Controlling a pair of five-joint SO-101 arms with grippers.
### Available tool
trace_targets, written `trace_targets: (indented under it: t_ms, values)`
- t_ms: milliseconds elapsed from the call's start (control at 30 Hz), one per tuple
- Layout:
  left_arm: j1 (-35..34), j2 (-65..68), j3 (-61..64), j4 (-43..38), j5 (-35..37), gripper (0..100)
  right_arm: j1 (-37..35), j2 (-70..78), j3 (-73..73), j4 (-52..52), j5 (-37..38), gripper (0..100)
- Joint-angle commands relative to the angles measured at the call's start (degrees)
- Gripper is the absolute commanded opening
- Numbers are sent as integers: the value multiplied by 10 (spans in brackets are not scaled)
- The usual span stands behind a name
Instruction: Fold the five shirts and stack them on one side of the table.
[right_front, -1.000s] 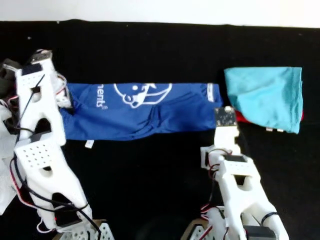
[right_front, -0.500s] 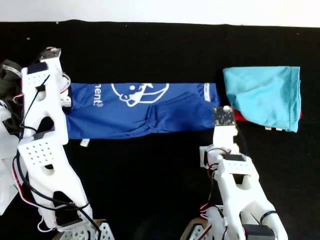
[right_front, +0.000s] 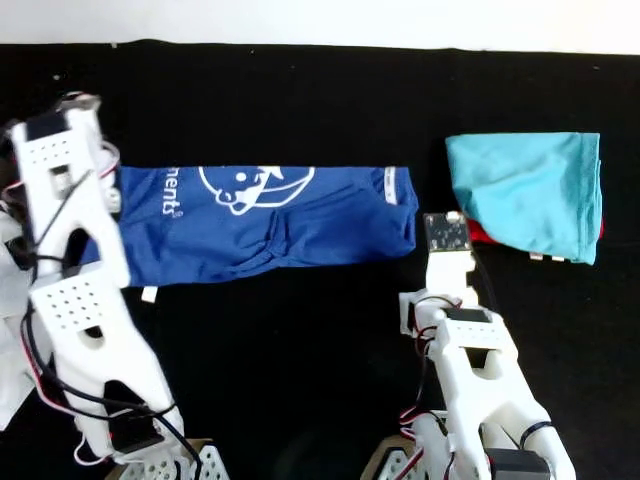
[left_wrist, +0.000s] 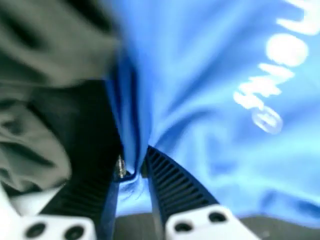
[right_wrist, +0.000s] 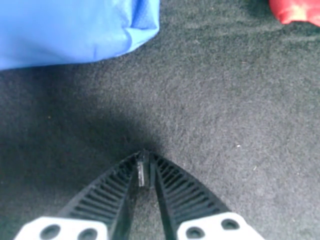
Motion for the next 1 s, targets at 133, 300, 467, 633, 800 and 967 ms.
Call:
trace_targets:
  t_ms: [133,300,467,633,800,967]
  values:
    - [138,-11,-133,95,66,8,4,3,-1,-15,-9,5]
    - [244,-11,-164,95,102,8,16,3,-2,-15,-28,5]
    - [356,-11,-195,95,138,8,18,3,-2,-15,-28,5]
    - [465,-6,-240,89,137,8,31,2,-2,-15,-28,5]
    - [531,-5,-245,-3,138,8,35,1,-2,-15,-29,5]
    - [558,27,-247,-115,138,8,35,1,-2,-15,-29,5]
